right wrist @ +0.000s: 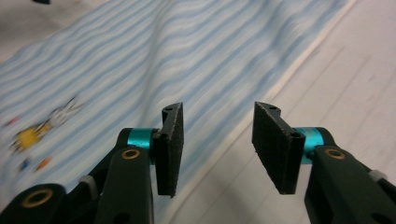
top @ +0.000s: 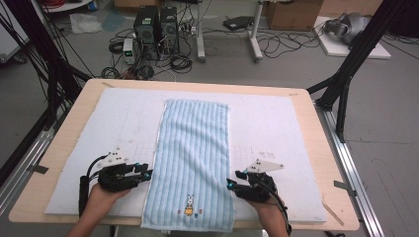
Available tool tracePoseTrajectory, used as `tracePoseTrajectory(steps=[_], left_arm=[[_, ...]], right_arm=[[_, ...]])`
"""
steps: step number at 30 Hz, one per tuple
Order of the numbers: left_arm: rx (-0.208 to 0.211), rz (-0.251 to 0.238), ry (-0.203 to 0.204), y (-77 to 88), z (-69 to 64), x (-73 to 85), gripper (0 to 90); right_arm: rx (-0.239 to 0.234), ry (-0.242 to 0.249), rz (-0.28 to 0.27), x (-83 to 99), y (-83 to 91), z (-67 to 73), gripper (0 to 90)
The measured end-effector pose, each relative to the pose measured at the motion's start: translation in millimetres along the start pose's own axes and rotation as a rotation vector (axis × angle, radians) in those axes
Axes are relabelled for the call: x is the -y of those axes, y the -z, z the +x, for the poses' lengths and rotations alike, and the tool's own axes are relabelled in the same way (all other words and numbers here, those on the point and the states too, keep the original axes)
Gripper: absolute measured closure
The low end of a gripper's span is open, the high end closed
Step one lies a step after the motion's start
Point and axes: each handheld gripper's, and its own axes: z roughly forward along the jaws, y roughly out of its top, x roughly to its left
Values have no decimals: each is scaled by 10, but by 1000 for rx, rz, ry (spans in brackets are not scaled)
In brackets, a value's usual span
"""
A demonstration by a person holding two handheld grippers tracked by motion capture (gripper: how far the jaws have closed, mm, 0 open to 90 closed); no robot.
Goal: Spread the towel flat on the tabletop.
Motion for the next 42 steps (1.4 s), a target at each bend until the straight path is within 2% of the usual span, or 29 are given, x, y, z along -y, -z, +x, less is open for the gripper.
tracePoseTrajectory(steps=[5,7,9,12,16,18,19,20,21,23,24,25,27,31,35,36,37,39,40,42], left_arm=[[-31,-23,64,-112,202,-100,485],[-43,-23,95,-151,272,-122,441],[-37,-14,121,-193,309,-136,433],[-46,18,101,-274,290,-170,452],[-58,52,90,-405,244,-165,488],[-54,73,67,-459,206,-152,512],[-62,87,51,-490,182,-143,532],[-80,89,19,-509,152,-133,561],[-112,90,-2,-512,127,-130,597],[-144,94,-17,-498,128,-127,725],[-129,92,-1,-491,141,-123,808],[-131,94,-4,-486,138,-119,862],[-130,92,-11,-477,119,-111,872],[-101,106,-6,-385,123,-70,879],[-85,105,-25,-274,152,-26,877],[-80,88,-16,-271,165,-26,861],[-78,81,-1,-274,183,-31,799],[-86,58,43,-289,226,-42,615],[-85,43,62,-288,248,-47,563],[-85,9,80,-275,281,-62,536]], right_arm=[[56,-36,-25,-200,-186,-232,511],[91,-35,-10,-284,-299,-327,523],[113,-35,-13,-320,-352,-363,536],[122,-48,-8,-335,-379,-393,518],[128,-58,-25,-327,-326,-446,471],[126,-71,-32,-316,-293,-489,460],[124,-75,-34,-308,-279,-509,456],[123,-75,-37,-299,-268,-522,454],[127,-69,-39,-291,-262,-536,453],[119,-75,-37,-288,-269,-556,457],[120,-78,-34,-294,-285,-564,463],[120,-75,-29,-308,-306,-579,469],[132,-84,-24,-352,-351,-606,481],[156,-111,-31,-468,-457,-687,488],[168,-109,-29,-574,-553,-726,489],[165,-108,-22,-599,-585,-735,488],[173,-104,-14,-623,-623,-742,490],[176,-108,-4,-666,-714,-775,504],[183,-111,5,-695,-760,-795,506],[192,-122,18,-767,-866,-856,514]])
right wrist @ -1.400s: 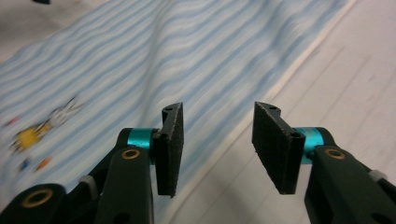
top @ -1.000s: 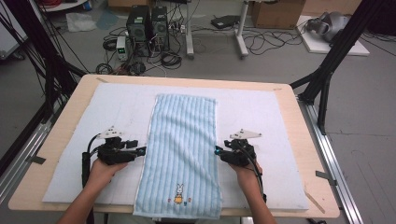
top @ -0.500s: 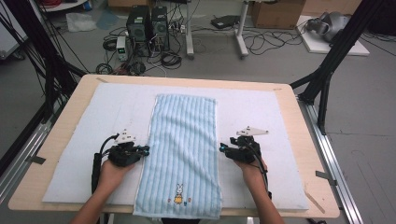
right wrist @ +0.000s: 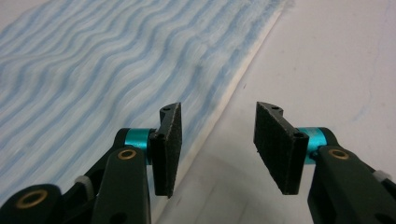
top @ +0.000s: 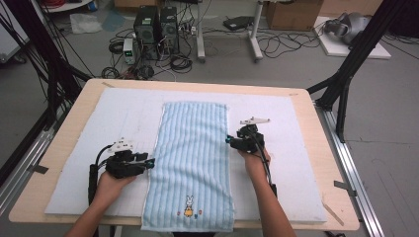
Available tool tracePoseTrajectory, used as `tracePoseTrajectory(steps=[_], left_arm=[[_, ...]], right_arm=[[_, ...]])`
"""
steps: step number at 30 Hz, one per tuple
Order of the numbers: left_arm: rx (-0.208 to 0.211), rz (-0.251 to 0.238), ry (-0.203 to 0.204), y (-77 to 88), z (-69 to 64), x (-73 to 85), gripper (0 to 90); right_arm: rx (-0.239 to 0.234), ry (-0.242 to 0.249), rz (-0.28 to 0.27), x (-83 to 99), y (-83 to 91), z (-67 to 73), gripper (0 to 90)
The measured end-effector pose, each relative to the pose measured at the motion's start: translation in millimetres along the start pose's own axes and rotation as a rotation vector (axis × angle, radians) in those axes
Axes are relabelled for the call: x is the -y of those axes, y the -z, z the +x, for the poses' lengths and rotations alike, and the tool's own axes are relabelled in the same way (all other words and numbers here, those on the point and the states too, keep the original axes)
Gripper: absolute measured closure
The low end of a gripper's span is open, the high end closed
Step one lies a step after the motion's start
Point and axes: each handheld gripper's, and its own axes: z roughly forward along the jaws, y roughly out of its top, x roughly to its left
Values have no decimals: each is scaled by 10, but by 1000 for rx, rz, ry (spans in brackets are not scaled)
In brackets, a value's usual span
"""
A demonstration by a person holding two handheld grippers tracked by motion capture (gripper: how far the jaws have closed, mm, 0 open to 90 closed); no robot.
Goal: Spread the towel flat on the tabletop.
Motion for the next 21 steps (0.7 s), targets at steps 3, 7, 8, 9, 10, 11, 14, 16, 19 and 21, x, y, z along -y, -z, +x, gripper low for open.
tracePoseTrajectory(steps=[3,7,8,9,10,11,14,16,19,21], left_arm=[[-8,-41,14,22,45,-28,508],[-27,-57,23,44,112,-56,494],[-30,-59,27,43,126,-60,494],[-32,-54,23,45,144,-67,493],[-38,-59,27,36,154,-72,493],[-38,-60,26,26,169,-81,492],[-42,-66,26,-35,212,-131,486],[-42,-66,29,-93,251,-211,481],[-38,-90,49,-211,336,-375,476],[-51,-82,58,-320,405,-498,477]], right_arm=[[-6,-14,13,-124,-181,-40,548],[27,32,56,-182,-367,14,747],[38,51,56,-192,-370,16,855],[80,79,64,-202,-369,26,860],[133,102,67,-207,-368,29,864],[168,102,65,-204,-365,8,864],[171,17,43,-190,-350,-73,697],[139,-6,23,-183,-293,-100,607],[112,-24,-39,-145,-120,-126,565],[84,-25,-53,-107,-6,-135,556]])
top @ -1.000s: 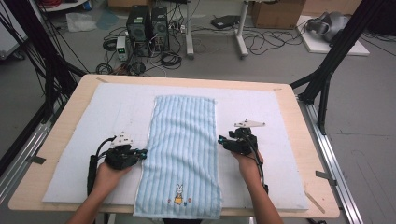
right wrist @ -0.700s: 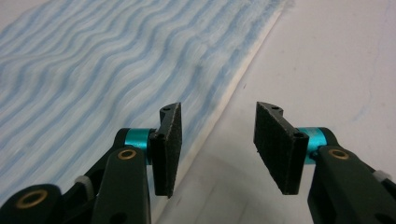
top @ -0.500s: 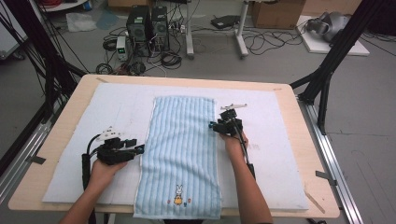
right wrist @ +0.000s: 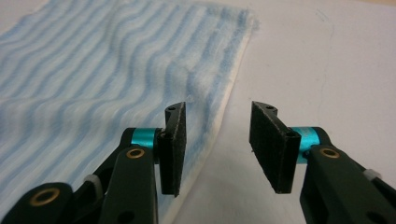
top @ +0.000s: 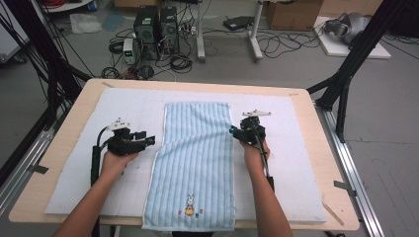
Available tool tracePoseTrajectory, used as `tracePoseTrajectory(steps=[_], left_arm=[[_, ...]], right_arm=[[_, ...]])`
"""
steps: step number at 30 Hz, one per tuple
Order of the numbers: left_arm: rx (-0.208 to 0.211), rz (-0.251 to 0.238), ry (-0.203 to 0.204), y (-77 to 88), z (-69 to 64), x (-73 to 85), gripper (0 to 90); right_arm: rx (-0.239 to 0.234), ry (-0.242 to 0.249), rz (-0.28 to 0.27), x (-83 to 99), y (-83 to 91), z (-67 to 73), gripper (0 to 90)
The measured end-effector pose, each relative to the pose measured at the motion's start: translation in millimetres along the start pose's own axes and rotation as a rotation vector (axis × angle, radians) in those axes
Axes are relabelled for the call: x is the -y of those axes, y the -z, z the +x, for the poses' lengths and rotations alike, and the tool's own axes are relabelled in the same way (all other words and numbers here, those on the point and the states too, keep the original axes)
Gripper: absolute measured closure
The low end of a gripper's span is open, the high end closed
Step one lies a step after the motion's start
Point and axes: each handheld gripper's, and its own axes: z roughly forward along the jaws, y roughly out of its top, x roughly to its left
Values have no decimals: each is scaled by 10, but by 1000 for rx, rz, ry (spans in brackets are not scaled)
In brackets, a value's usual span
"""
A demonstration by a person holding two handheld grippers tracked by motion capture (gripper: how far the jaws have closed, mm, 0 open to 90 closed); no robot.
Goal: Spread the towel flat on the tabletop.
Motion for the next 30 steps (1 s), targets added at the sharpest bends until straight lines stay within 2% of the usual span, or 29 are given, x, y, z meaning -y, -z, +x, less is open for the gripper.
tracePoseTrajectory(steps=[3,4,6,9,10,13,16,18,19,21,24,26,27,28,29,30], left_arm=[[15,19,31,-198,74,-152,484],[7,25,25,-269,83,-194,486],[-8,42,20,-413,106,-257,493],[-46,91,4,-624,143,-308,508],[-59,108,1,-685,159,-315,520],[-103,119,5,-809,175,-305,552],[-156,115,-55,-839,138,-308,659],[-159,120,-72,-839,136,-306,770],[-155,124,-78,-842,134,-307,868],[-160,132,-88,-849,127,-314,897],[-143,121,-36,-851,152,-322,898],[-107,99,15,-853,162,-321,893],[-97,93,39,-864,160,-322,793],[-102,87,49,-876,143,-320,640],[-104,95,30,-886,121,-317,577],[-113,102,-4,-899,90,-315,579]], right_arm=[[-34,7,-1,80,145,-19,537],[-52,11,17,99,180,-28,520],[-71,20,8,161,253,-20,520],[-86,40,18,242,332,-6,515],[-95,33,24,267,354,3,514],[-109,44,24,340,417,20,513],[-118,57,29,381,451,38,506],[-118,53,30,388,465,54,506],[-121,59,25,389,461,59,503],[-125,58,22,386,464,73,501],[-128,65,16,384,468,96,499],[-130,62,16,384,473,101,499],[-127,62,15,384,476,101,498],[-127,60,13,384,477,96,497],[-126,59,12,383,477,90,497],[-126,55,10,384,474,87,496]])
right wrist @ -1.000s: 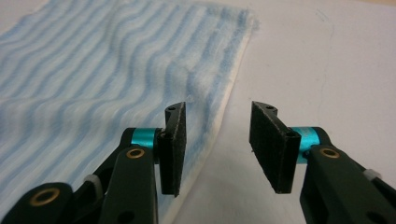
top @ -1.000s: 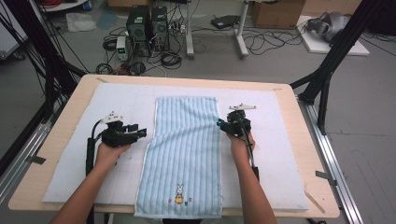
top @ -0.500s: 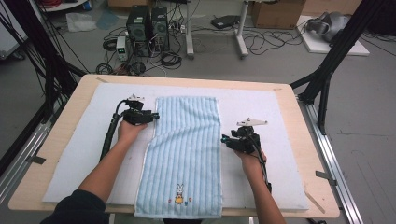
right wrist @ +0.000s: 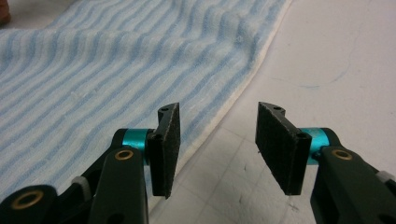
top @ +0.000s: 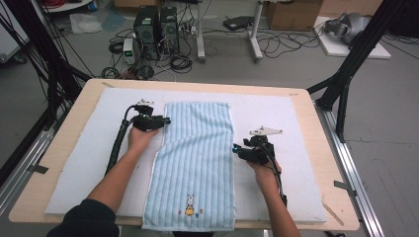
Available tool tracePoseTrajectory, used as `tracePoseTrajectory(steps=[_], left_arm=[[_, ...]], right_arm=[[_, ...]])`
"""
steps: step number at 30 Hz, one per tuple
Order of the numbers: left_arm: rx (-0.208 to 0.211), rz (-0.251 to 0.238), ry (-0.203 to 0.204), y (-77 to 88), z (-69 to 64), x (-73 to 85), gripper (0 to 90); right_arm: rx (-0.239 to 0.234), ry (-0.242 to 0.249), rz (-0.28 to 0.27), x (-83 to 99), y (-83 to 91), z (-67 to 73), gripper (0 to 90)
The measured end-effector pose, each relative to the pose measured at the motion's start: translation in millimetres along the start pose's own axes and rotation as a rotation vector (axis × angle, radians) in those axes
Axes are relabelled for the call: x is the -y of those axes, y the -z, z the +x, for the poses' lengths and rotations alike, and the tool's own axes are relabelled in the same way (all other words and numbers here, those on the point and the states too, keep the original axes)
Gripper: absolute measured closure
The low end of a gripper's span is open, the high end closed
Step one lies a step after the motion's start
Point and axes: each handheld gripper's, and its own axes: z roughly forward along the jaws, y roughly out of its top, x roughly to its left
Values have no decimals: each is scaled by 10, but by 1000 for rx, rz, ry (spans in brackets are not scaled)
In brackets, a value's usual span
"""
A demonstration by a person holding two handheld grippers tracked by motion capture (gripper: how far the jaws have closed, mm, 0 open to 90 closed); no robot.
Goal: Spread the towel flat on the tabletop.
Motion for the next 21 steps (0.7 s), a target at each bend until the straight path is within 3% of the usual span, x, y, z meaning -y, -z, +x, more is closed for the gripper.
tracePoseTrajectory(steps=[2,4,5,6,11,13,15,16,18,21], left_arm=[[-7,5,-66,-13,-76,2,618],[-31,25,-158,-20,-161,6,748],[-35,28,-188,-28,-198,6,853],[-50,25,-199,-37,-215,1,866],[-157,8,-119,-51,-21,-55,869],[-151,-10,-54,-43,58,-65,806],[-116,-31,-13,-6,115,-62,549],[-101,-26,-5,21,132,-61,488],[-62,-17,7,86,161,-55,446],[-38,-46,19,215,163,-5,451]], right_arm=[[2,-6,2,1,-3,-3,496],[1,-5,0,2,-10,-2,494],[0,-3,-1,3,-15,-1,495],[-1,-7,1,3,-17,5,494],[0,-7,2,9,-27,19,492],[6,-19,-1,15,-33,19,490],[4,-24,-7,19,-43,19,488],[2,-24,-4,22,-50,24,488],[1,-19,7,25,-66,33,500],[2,-21,-3,21,-105,38,581]])
